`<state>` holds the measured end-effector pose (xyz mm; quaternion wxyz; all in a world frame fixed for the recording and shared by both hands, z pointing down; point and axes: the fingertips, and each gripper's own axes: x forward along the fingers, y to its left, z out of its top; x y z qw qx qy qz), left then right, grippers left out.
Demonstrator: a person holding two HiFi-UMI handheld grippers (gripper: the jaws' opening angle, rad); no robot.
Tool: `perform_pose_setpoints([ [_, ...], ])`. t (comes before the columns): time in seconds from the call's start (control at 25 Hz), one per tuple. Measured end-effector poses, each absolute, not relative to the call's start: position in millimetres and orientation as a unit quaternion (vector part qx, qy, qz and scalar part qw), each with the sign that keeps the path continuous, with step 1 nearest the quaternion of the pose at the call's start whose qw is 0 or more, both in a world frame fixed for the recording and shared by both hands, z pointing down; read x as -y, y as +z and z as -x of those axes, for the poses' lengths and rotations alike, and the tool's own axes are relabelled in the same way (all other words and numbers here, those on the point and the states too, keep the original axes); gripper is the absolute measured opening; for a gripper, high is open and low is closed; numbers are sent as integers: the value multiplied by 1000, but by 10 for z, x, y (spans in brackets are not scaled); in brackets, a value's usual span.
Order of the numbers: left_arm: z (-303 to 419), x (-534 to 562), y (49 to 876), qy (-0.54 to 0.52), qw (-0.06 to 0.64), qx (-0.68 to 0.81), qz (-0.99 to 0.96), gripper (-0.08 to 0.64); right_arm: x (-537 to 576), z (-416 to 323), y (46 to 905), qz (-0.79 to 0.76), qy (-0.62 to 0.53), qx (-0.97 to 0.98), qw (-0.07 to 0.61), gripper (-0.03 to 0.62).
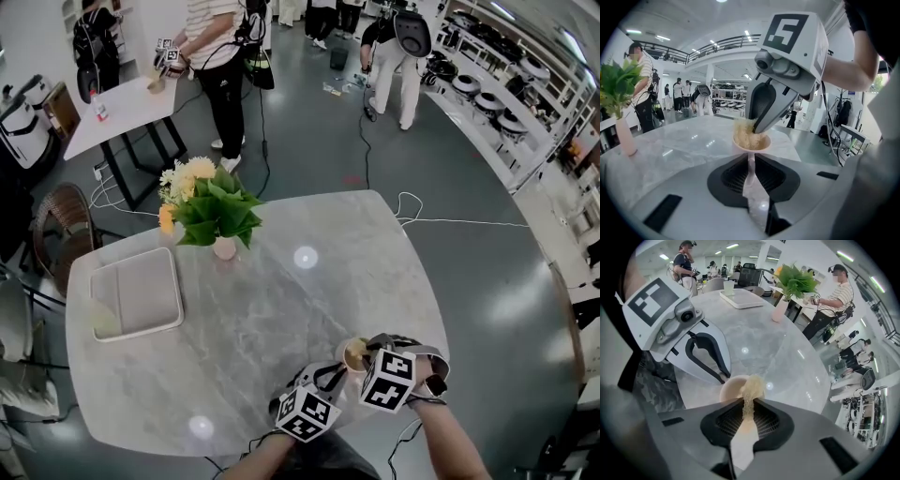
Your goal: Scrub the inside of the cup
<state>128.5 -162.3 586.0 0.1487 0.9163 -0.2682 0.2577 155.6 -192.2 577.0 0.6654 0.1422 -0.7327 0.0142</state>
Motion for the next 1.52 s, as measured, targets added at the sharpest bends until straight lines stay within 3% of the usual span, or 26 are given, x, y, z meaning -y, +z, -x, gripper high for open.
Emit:
perform_pose_setpoints([
  [0.32,-1295,1614,5863,260,144,259,-919,54,1951,-1532,6172,-125,-14,713,690,60],
  [0.64,-1281,1609,5865,261,144,260,-919,54,1810,-1423,5998,-94,114,760,632,60],
  [1.0,-1286,1605,5867,263,142,259,-919,54,1910,-1516,6174,-89,-1,707,701,60],
  [1.32,-1284,1606,5855,263,142,262,-918,54,1798,-1456,5894,-90,144,769,616,60],
  [1.52,-1278,1609,5865,264,142,264,-917,54,1945,-1524,5922,-107,76,741,658,60],
])
